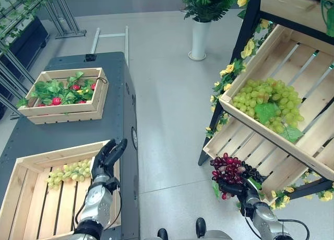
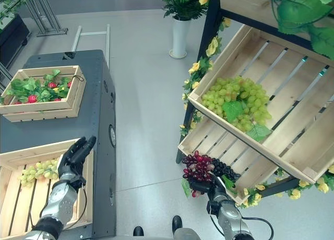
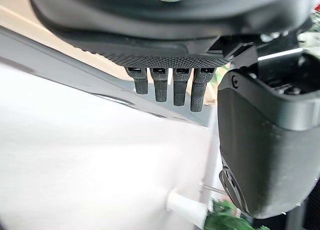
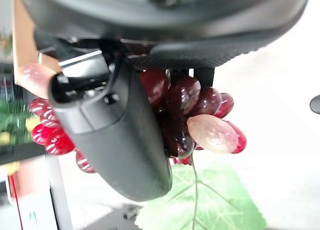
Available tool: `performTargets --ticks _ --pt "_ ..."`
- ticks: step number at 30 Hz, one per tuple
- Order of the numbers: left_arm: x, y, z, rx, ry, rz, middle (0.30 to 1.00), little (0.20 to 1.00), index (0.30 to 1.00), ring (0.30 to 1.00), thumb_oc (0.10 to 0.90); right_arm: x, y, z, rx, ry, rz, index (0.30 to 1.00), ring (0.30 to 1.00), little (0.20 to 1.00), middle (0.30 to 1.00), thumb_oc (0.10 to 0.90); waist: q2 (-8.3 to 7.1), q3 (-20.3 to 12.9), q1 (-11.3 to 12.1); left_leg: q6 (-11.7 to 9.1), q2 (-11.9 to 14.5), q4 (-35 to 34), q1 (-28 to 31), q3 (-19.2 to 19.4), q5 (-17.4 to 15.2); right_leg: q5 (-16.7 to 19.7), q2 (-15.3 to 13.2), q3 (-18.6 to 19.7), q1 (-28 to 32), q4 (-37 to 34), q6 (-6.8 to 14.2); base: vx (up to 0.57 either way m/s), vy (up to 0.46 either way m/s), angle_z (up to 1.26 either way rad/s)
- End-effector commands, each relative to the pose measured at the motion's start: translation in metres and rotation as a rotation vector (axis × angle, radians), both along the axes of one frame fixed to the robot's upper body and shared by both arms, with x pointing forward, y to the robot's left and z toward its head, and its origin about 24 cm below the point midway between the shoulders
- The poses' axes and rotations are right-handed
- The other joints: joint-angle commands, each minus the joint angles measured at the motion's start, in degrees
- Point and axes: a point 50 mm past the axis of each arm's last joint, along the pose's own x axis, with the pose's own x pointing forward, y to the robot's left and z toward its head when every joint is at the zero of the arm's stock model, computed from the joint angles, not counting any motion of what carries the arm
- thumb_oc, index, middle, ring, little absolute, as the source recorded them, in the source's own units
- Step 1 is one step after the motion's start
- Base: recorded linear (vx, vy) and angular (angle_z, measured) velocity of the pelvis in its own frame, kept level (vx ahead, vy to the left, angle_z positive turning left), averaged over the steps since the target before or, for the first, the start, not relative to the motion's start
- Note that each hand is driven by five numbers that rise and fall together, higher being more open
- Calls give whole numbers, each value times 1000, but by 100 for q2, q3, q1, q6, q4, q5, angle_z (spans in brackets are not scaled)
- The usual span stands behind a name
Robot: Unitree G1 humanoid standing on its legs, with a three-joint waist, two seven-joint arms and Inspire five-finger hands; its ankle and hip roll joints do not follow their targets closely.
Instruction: Pick up the fruits from the basket on one side to the basket on the other side
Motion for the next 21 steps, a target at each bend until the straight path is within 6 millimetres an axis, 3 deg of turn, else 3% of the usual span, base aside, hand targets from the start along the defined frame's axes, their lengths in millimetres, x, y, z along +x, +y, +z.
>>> performTargets --ticks 1,4,8,16,21 --pt "44 5 48 91 -242 17 900 900 900 900 800 65 -24 60 2 -334 -111 300 300 300 300 400 80 290 44 32 -222 528 -554 -243 -320 -545 230 -256 -185 769 -350 -190 -28 -3" --pt "59 8 67 88 -314 44 900 900 900 900 800 92 -33 87 -6 -429 -174 300 300 300 300 400 -12 853 135 5 -233 1353 -1202 -211 -459 -641 161 -409 -651 1289 -402 -291 -60 2" --pt "80 -1 89 98 -390 34 900 900 900 900 800 117 -46 123 -22 -542 -250 300 300 300 300 400 -55 1310 211 -23 -220 2395 -2055 -255 -713 -911 59 -652 -1376 2265 -495 -258 -39 3" --pt "92 -19 110 109 -466 -77 900 900 900 900 800 117 -90 159 -95 -638 -373 300 300 300 300 400 -41 1683 309 33 -383 3528 -2963 -457 -1081 -1399 -104 -821 -2280 3738 -605 -69 2 12" --pt "95 -27 121 95 -512 -129 900 900 900 900 800 118 -106 181 -158 -682 -437 300 300 300 300 400 -22 1860 361 31 -410 3878 -3359 -450 -1139 -1466 -150 -816 -2678 4167 -610 -37 -14 9"
